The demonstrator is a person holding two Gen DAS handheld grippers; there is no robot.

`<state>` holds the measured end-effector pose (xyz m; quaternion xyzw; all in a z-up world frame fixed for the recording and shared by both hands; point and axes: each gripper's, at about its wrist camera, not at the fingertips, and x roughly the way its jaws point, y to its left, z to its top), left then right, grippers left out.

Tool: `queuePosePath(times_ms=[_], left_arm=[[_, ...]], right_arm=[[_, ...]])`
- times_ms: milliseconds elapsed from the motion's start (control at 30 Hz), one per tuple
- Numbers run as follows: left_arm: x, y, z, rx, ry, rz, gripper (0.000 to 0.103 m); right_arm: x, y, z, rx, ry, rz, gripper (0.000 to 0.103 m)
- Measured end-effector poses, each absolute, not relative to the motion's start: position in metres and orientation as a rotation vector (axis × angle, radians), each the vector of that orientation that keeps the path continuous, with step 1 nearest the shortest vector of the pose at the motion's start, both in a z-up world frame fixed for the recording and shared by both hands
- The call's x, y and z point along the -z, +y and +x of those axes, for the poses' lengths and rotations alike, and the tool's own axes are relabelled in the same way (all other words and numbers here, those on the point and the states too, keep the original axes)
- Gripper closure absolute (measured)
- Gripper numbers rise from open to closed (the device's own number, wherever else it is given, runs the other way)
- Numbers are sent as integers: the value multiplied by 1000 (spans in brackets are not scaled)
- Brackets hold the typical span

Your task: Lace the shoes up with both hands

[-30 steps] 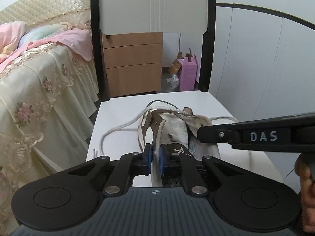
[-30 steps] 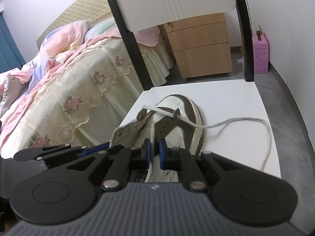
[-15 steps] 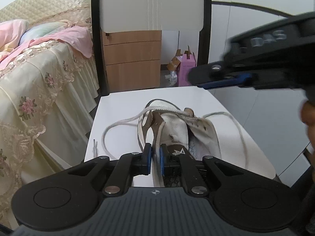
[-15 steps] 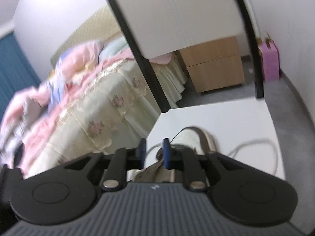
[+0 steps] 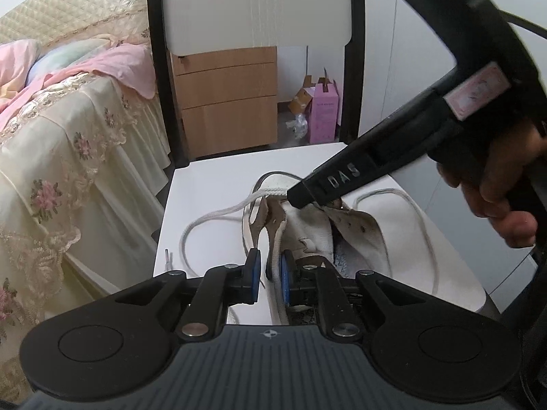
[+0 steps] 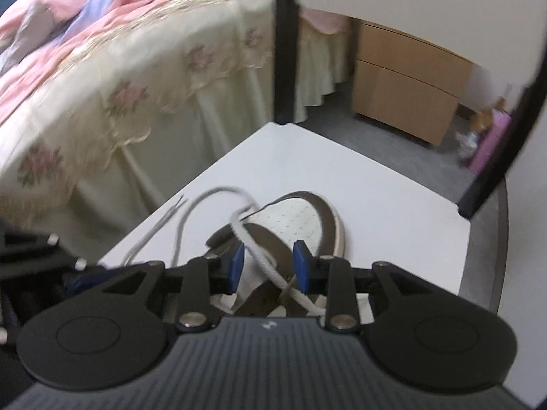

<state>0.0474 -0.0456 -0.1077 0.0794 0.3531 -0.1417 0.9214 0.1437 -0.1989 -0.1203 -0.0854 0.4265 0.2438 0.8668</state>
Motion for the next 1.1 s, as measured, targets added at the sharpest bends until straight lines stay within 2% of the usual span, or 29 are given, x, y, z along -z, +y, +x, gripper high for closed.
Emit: queuePosePath(times_ms=[100, 200, 267, 300, 500, 800, 1100], left_arm=[[109, -48, 53, 293, 731, 186, 88], [111, -54, 57, 295, 718, 231, 88], [114, -58, 59, 298, 721, 265, 88], [117, -60, 60, 303, 728, 278, 88], [128, -74, 60, 304, 713, 366, 88], [132, -73, 67, 325, 733, 386, 88], [138, -88, 59, 316, 701, 483, 88]], right_arm=[[126, -195, 143, -535, 900, -226, 71], [135, -185, 141, -529, 889, -279, 75], [135, -180, 139, -524, 855, -277, 92], [133, -180, 139, -511, 839, -251, 97], [132, -188, 144, -458, 871, -74, 99], [109, -198, 128, -519, 724, 37, 100], [65, -230, 111, -546, 514, 254, 100]])
